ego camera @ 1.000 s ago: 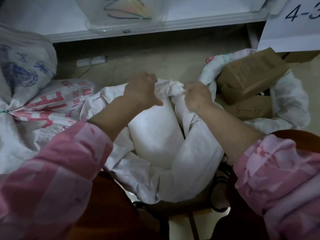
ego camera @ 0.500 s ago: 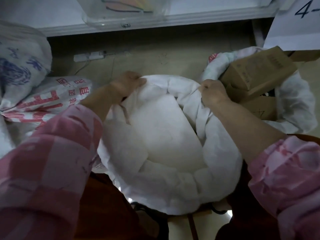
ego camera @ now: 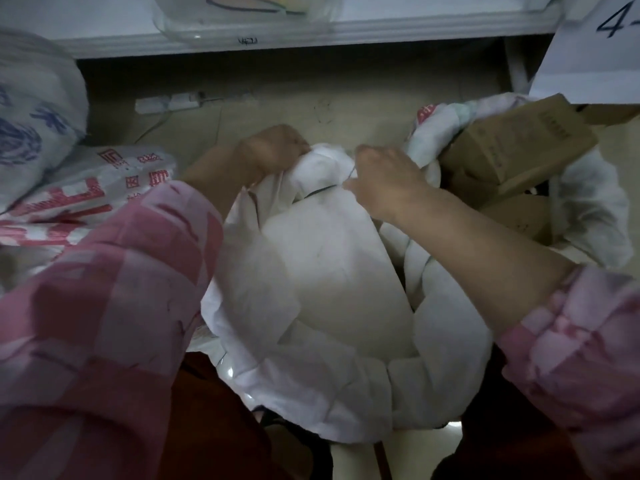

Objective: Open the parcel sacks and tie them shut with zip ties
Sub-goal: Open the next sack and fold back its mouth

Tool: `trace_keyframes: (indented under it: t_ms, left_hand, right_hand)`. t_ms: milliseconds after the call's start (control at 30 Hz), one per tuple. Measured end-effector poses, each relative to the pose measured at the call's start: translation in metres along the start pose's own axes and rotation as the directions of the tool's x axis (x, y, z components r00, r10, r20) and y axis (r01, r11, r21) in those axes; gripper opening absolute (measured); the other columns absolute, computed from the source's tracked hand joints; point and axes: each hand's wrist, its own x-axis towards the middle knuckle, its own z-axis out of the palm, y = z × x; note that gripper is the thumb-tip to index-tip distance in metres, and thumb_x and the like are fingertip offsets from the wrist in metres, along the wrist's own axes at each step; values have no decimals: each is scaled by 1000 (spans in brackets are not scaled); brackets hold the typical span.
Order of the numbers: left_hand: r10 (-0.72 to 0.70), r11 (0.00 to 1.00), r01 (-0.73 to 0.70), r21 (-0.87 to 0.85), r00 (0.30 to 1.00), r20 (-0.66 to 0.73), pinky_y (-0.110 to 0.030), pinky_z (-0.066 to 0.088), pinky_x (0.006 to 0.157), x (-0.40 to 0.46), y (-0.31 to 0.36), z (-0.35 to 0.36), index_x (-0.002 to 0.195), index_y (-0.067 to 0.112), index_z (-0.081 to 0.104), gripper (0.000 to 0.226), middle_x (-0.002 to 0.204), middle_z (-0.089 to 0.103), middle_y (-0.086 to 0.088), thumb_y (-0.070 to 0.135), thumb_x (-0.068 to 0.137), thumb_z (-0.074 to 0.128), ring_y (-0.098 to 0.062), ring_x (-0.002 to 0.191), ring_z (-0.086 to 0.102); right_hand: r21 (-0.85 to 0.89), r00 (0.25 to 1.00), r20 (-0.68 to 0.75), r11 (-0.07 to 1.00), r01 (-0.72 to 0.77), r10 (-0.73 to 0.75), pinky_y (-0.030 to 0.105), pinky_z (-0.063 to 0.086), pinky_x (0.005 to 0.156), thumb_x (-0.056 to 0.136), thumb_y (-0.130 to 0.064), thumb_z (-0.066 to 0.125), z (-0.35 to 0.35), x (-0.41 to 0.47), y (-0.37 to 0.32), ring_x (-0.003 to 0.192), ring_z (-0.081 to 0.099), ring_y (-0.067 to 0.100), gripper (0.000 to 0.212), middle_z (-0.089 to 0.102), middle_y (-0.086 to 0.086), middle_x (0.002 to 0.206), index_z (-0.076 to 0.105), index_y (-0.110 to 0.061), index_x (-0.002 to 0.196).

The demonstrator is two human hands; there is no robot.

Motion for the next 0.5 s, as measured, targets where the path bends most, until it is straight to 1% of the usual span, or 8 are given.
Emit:
trace_keyframes:
  t_ms: [100, 133, 200, 267, 333, 367, 433, 500]
  left_hand:
    - [23, 997, -26, -79, 999, -41, -13, 39, 54, -1, 2, 0, 91, 13, 64, 21, 79, 56, 1, 19, 99, 45, -10, 73, 49]
    - [36, 995, -42, -86, 996, -78, -14, 37, 52, -3, 3, 1, 86, 14, 61, 19, 74, 52, 2, 18, 98, 46, -10, 69, 48]
    - [54, 998, -47, 43, 984, -171, -17, 42, 65, -5, 5, -1, 98, 14, 59, 11, 84, 54, -1, 23, 94, 54, -16, 81, 52]
    - [59, 938, 30, 346, 968, -243, -36, 45, 91, -17, 8, -8, 127, 11, 46, 56, 116, 53, -11, 40, 84, 67, -28, 108, 52]
    - [49, 797, 109, 594, 969, -244, -44, 39, 98, -31, 2, -9, 132, 6, 42, 78, 130, 48, -18, 52, 76, 72, -35, 121, 46]
    - [6, 750, 135, 648, 977, -211, -42, 39, 98, -37, -4, -5, 130, 5, 46, 75, 129, 50, -18, 51, 76, 71, -35, 121, 47]
    - [-89, 737, 191, 649, 978, -187, -38, 40, 95, -41, -23, 4, 129, 7, 50, 54, 127, 54, -16, 36, 86, 64, -33, 120, 50]
    - [-168, 720, 220, 658, 975, -143, -40, 40, 96, -38, -47, 9, 132, 8, 46, 46, 125, 53, -17, 22, 89, 55, -35, 120, 49]
  right_hand:
    - [21, 999, 12, 998, -54, 53, 30, 35, 73, 94, -6, 48, 5, 15, 3, 105, 57, 32, 19, 62, 15, 113, 59, -4, 109]
    - [62, 997, 41, 996, -71, 69, 30, 37, 73, 93, -7, 48, 6, 21, 8, 103, 57, 33, 17, 61, 15, 112, 59, -5, 106]
    - [161, 986, 106, 976, -145, 129, 29, 38, 70, 93, -11, 52, 8, 34, 18, 94, 58, 29, 12, 62, 14, 109, 59, -7, 101]
    - [216, 970, 156, 952, -217, 186, 27, 37, 69, 95, -15, 52, 10, 44, 28, 87, 55, 25, 17, 62, 15, 109, 60, -3, 105]
    - [206, 954, 159, 936, -284, 254, 26, 36, 71, 96, -17, 51, 9, 45, 34, 93, 55, 28, 25, 61, 16, 112, 60, 1, 112]
    - [221, 948, 173, 928, -301, 266, 26, 35, 70, 96, -15, 50, 10, 47, 37, 93, 55, 28, 25, 61, 17, 110, 60, 2, 110]
    - [279, 935, 189, 897, -344, 300, 25, 35, 62, 96, -11, 46, 13, 50, 38, 84, 51, 25, 19, 58, 17, 101, 60, 2, 96]
    - [363, 901, 239, 828, -428, 362, 23, 32, 59, 99, -10, 39, 8, 47, 34, 85, 53, 26, 21, 60, 17, 107, 57, -1, 91]
